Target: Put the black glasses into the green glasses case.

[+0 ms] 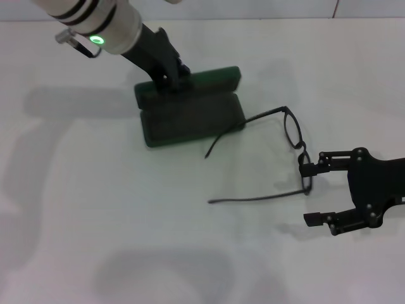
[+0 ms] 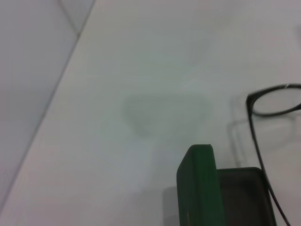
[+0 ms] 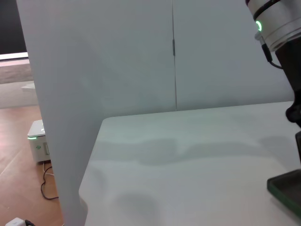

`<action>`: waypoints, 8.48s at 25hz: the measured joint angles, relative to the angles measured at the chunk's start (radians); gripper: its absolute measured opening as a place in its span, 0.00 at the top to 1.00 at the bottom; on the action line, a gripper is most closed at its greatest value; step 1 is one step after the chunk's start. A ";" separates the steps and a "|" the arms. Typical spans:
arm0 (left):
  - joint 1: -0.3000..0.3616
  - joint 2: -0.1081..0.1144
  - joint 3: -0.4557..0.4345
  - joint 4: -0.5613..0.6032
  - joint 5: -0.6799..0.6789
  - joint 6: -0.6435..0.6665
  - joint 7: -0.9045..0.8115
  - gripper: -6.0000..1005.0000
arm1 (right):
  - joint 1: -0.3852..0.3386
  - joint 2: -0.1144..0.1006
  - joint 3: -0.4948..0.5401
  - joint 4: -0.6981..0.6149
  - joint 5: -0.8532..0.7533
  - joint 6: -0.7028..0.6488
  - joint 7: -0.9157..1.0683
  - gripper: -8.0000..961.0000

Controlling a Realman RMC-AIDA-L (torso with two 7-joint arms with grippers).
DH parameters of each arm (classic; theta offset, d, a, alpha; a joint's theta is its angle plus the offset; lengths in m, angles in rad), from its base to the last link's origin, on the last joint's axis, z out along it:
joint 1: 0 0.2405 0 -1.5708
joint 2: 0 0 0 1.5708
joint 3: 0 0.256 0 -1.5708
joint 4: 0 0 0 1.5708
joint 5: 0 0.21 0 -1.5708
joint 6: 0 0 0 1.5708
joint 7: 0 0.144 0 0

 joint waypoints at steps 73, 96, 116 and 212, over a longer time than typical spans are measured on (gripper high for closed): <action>0.153 -0.003 0.060 -0.028 -0.130 -0.044 0.017 0.23 | -0.010 -0.001 0.006 0.000 -0.002 0.007 0.000 0.17; 0.246 -0.006 0.126 -0.018 -0.231 -0.045 0.032 0.24 | -0.007 0.000 0.006 0.000 -0.012 0.017 0.000 0.17; 0.577 0.072 -0.245 -0.093 -0.676 0.362 0.421 0.23 | -0.015 0.001 0.156 -0.010 -0.012 0.034 0.139 0.17; 0.698 0.047 -0.333 -0.142 -0.536 0.339 0.708 0.24 | 0.566 0.125 0.020 -0.138 -1.023 0.147 1.641 0.96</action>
